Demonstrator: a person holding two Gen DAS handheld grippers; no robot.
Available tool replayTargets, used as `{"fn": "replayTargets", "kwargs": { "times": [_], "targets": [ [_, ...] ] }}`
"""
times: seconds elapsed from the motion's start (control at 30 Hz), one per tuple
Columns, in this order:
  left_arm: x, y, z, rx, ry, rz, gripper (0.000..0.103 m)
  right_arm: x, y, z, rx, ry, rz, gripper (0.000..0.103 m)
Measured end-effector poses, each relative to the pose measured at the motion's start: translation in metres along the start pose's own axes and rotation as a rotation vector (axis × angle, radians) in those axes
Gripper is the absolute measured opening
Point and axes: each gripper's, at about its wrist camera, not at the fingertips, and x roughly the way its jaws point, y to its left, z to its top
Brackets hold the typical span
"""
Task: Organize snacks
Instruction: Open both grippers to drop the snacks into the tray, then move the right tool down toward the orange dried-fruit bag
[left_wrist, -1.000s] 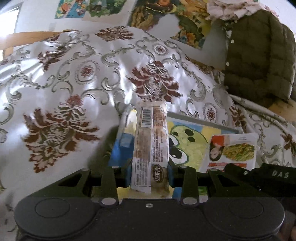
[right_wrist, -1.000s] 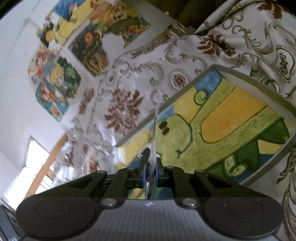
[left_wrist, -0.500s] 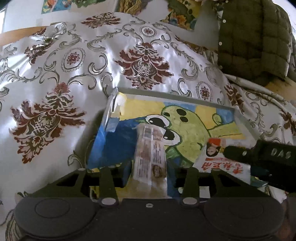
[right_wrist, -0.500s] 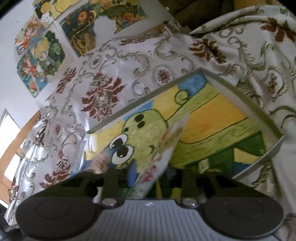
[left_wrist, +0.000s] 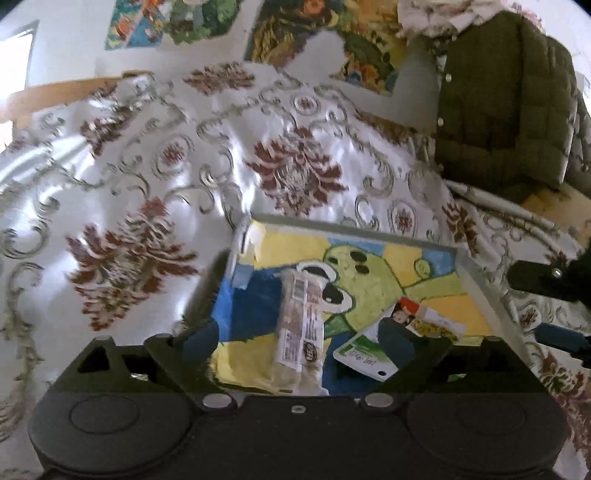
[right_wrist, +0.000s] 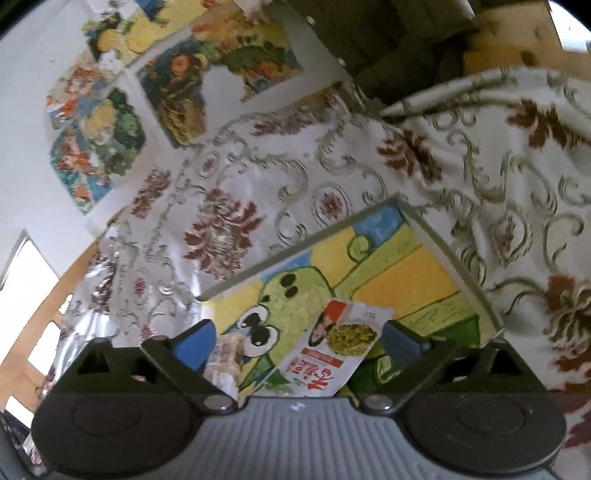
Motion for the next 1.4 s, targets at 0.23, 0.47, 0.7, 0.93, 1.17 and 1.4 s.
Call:
{"fn": "replayTargets", "kwargs": {
  "times": [0.23,0.47,0.7,0.93,1.17,1.4],
  "targets": [
    [-0.064,-0.008,0.005,-0.001,-0.102,-0.014,0.102,-0.06,0.007,-0.008,-0.088,-0.088,0.029,0.103],
    [-0.131,-0.021,-0.012,0.032,-0.197,-0.009,0.102,-0.123,0.01,-0.027,-0.203,-0.203,0.031,0.103],
    [-0.182,-0.028,-0.047,0.092,-0.208,0.011,0.102,-0.172,0.008,-0.055,-0.258,-0.24,0.017,0.103],
    [-0.22,-0.021,-0.082,0.094,-0.187,0.034,0.102,-0.205,0.006,-0.091,-0.309,-0.205,-0.007,0.103],
    [-0.249,-0.017,-0.108,0.097,-0.16,0.056,0.102,-0.236,0.012,-0.125,-0.381,-0.189,-0.03,0.103],
    [-0.264,-0.015,-0.13,0.069,-0.057,0.054,0.102,-0.262,0.005,-0.147,-0.369,-0.146,-0.07,0.103]
  ]
}}
